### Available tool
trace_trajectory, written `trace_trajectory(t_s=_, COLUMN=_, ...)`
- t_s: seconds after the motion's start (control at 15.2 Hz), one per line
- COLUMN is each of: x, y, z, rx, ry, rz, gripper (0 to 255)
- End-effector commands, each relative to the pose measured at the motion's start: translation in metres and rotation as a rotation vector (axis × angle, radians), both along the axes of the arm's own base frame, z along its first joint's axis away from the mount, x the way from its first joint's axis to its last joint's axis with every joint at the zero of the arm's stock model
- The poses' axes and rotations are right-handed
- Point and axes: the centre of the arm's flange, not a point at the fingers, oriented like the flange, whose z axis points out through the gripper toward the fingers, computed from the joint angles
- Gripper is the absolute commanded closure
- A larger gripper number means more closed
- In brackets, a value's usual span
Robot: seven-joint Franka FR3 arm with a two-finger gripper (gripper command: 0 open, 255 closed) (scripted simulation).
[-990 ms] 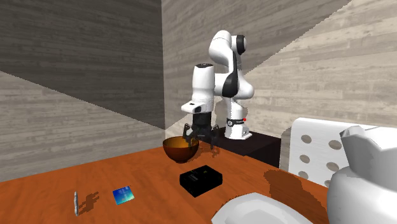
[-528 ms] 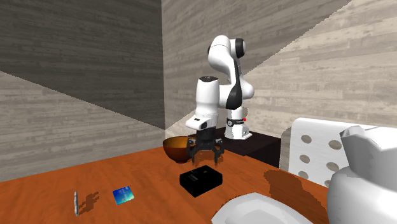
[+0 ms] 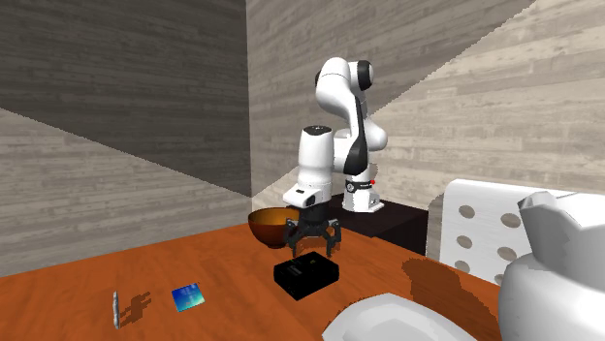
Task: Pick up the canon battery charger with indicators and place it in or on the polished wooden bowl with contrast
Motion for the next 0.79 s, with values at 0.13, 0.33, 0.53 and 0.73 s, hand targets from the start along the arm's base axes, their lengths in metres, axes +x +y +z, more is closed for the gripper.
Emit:
trace_trajectory(t_s=0.13, x=0.0, y=0.0, z=-0.0002, rx=0.0, ry=0.0, rz=0.0, gripper=0)
trace_trajectory(t_s=0.33, x=0.0, y=0.0, z=-0.0002, rx=0.0, ry=0.0, rz=0.0, gripper=255)
trace_trajectory(t_s=0.53, x=0.0, y=0.0001, z=-0.0002, rx=0.0, ry=0.0, rz=0.0, gripper=255)
trace_trajectory(t_s=0.73, x=-0.0001, y=0.0001, z=-0.0002, rx=0.0, ry=0.0, rz=0.0, gripper=255)
